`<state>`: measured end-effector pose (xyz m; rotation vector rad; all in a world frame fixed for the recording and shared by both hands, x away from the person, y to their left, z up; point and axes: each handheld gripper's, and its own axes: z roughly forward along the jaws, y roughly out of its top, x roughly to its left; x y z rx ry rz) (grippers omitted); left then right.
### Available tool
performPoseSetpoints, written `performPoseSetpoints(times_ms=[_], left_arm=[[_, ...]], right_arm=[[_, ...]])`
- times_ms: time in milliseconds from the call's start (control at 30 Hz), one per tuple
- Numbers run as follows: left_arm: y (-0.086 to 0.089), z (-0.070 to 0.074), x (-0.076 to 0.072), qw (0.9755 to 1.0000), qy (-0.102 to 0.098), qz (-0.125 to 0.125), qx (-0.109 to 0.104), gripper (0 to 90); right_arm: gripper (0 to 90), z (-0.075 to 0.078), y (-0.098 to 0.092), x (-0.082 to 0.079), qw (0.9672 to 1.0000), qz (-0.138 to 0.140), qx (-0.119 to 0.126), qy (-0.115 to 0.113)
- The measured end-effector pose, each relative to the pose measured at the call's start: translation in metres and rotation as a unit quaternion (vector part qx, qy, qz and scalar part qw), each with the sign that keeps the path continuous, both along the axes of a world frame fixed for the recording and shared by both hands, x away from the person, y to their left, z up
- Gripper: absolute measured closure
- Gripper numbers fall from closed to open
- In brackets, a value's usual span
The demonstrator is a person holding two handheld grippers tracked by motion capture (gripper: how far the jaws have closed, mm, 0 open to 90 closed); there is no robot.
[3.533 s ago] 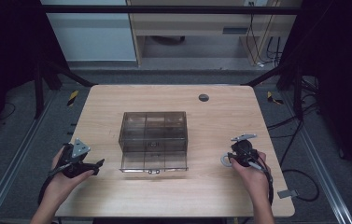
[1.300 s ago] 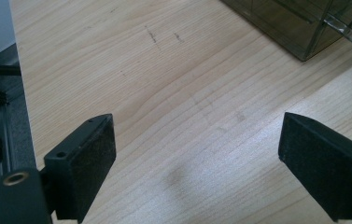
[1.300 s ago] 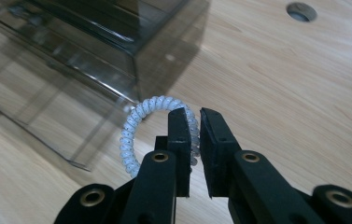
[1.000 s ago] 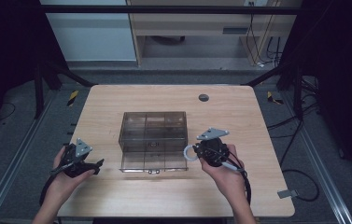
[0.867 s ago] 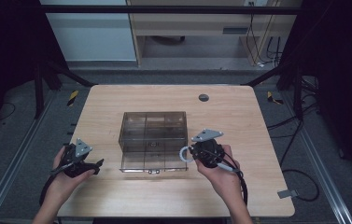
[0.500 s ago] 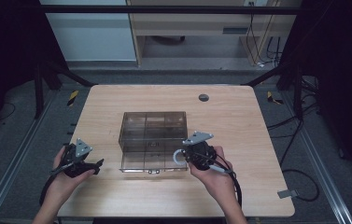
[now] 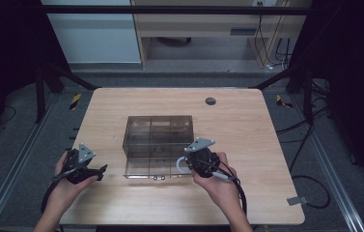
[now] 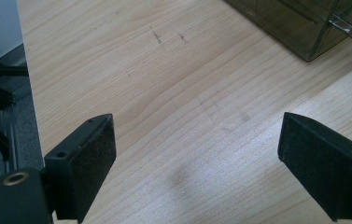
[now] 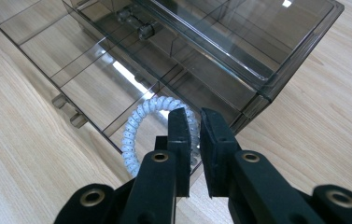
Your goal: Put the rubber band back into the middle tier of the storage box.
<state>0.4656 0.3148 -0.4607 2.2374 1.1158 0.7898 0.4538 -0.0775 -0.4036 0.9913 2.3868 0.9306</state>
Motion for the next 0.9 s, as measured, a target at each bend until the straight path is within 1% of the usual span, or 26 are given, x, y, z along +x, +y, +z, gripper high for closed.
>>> performPoseSetpoints(times_ms=[200, 267, 333, 633, 700, 767, 900], left_arm=[[0.000, 0.000, 0.000, 1.0000, -0.002, 0.002, -0.001, 11.4], [0.000, 0.000, 0.000, 1.0000, -0.001, 0.001, 0.002, 11.5], [0.000, 0.000, 0.000, 1.0000, -0.001, 0.000, 0.003, 11.4], [-0.001, 0.000, 0.000, 1.0000, -0.002, 0.000, 0.004, 11.5], [-0.001, 0.000, 0.000, 1.0000, -0.002, 0.000, 0.005, 11.5], [-0.001, 0.000, 0.000, 1.0000, -0.002, 0.000, 0.006, 11.5], [-0.002, 0.000, 0.000, 1.0000, -0.001, -0.001, 0.008, 11.5]], right_arm=[[83.1, -0.003, 0.002, 0.001, 1.0000, 0.000, -0.005, -0.001], [83.1, -0.003, 0.003, 0.000, 1.0000, 0.000, -0.010, 0.001], [83.1, -0.004, 0.003, 0.000, 0.9999, 0.000, -0.010, -0.002], [83.1, -0.006, 0.007, 0.000, 0.9999, 0.004, -0.016, 0.000], [83.1, -0.007, 0.007, 0.001, 0.9998, 0.002, -0.020, -0.001], [83.1, -0.009, 0.007, 0.002, 0.9998, -0.004, -0.019, -0.004], [83.1, -0.014, 0.009, 0.006, 0.9997, -0.010, -0.020, -0.003]])
